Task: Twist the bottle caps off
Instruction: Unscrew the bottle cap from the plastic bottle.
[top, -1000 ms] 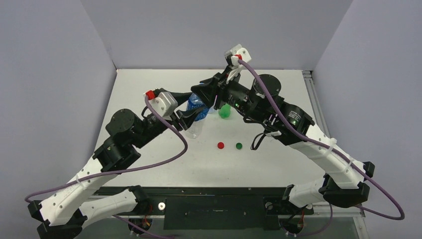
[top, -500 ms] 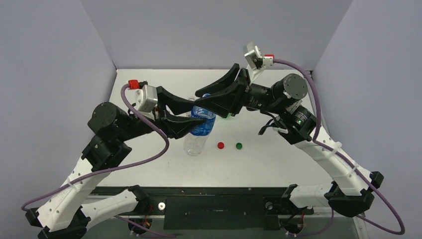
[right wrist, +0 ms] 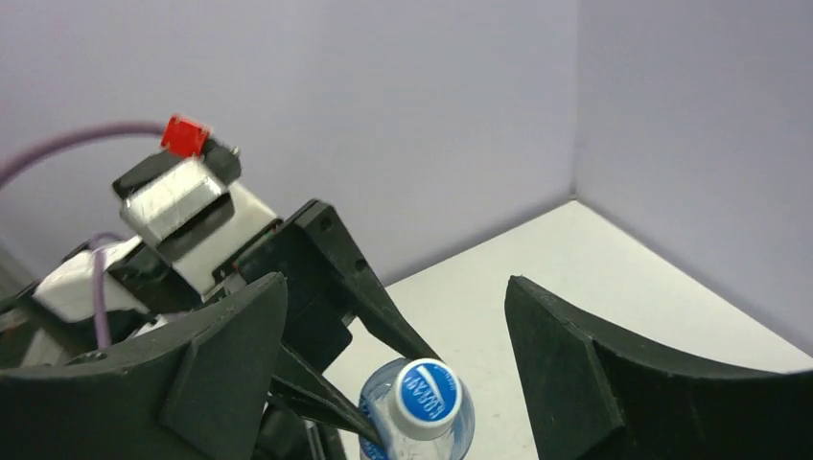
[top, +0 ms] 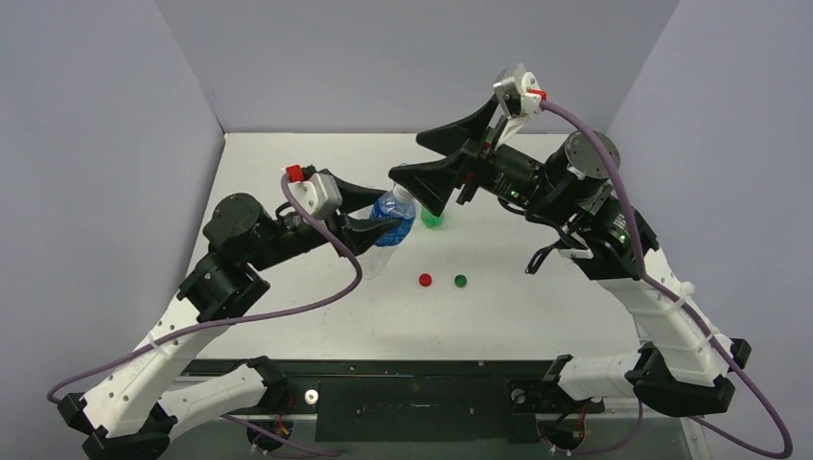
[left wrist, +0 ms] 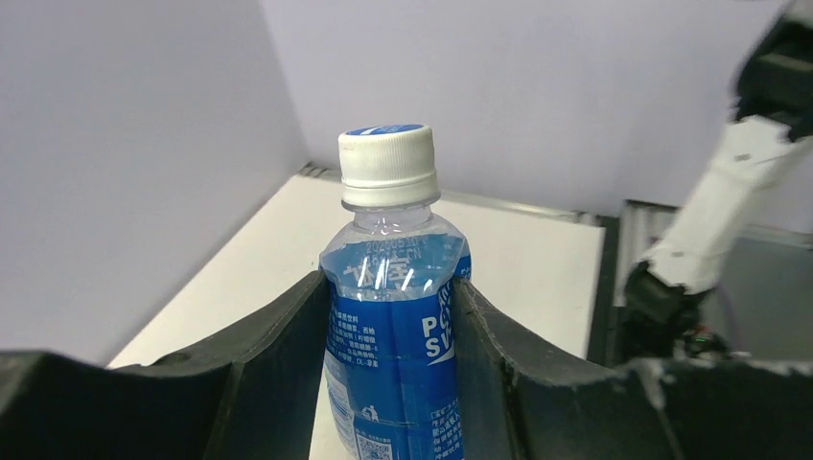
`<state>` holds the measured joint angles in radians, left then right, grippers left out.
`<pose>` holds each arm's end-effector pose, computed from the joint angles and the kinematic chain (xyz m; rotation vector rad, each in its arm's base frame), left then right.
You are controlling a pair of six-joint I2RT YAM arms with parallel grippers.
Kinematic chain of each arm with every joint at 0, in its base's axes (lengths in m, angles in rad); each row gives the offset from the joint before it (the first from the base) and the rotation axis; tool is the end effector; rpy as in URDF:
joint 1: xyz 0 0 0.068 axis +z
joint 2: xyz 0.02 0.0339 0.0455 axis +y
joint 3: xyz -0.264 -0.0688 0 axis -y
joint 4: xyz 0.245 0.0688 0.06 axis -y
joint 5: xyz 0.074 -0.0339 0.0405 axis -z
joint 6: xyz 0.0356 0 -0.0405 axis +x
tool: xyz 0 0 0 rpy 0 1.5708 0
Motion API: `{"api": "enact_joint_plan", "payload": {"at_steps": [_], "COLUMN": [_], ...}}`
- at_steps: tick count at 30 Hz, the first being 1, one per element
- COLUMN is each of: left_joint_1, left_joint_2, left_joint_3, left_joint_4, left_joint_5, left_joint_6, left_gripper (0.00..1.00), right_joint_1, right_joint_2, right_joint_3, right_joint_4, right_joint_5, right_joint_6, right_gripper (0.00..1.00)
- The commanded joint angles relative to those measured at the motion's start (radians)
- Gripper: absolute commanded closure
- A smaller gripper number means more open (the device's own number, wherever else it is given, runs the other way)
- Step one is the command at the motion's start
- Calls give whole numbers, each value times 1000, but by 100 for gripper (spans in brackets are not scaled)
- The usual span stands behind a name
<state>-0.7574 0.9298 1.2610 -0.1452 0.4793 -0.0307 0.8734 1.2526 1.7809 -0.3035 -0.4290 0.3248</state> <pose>0.1181 -0.1343 0.4810 0.8950 1.1777 -0.9770 0.1315 0.1800 0.5633 -0.7678 1.2777 1.2759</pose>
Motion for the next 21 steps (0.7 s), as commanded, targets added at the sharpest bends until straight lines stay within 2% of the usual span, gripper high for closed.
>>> {"api": "enact_joint_plan", "payload": {"at_steps": [1, 3, 6, 9, 12, 17, 21], "left_joint_1": [2, -3, -25, -47, -58, -68, -70], "left_joint_2": [-14, -20, -25, -30, -38, -40, -38], "left_joint_3": [-49, -73, -90, -101, -111, -111, -109], "left_joint_4": [69, 110, 162, 199, 208, 205, 205], "left_joint_5": [-272, -319, -398, -433, -445, -455, -466], "left_joint_6": [217, 252, 288, 306, 312, 303, 295], "left_gripper": [100, 100, 100, 100, 100, 100, 100], "right_joint_1": [75, 118, 148, 154, 154, 152, 151], "right_joint_2": [23, 85, 159, 203, 228, 257, 264], "right_joint_3": [170, 271, 360, 364, 349, 351, 339], "right_joint_4": [-220, -331, -438, -438, -402, -363, -320], "right_joint_5": [407, 533, 637, 686, 676, 621, 577], "right_joint_6": [-91, -110, -101, -66, -41, -8, 16], "right_gripper": [20, 20, 21, 31, 39, 40, 45]}}
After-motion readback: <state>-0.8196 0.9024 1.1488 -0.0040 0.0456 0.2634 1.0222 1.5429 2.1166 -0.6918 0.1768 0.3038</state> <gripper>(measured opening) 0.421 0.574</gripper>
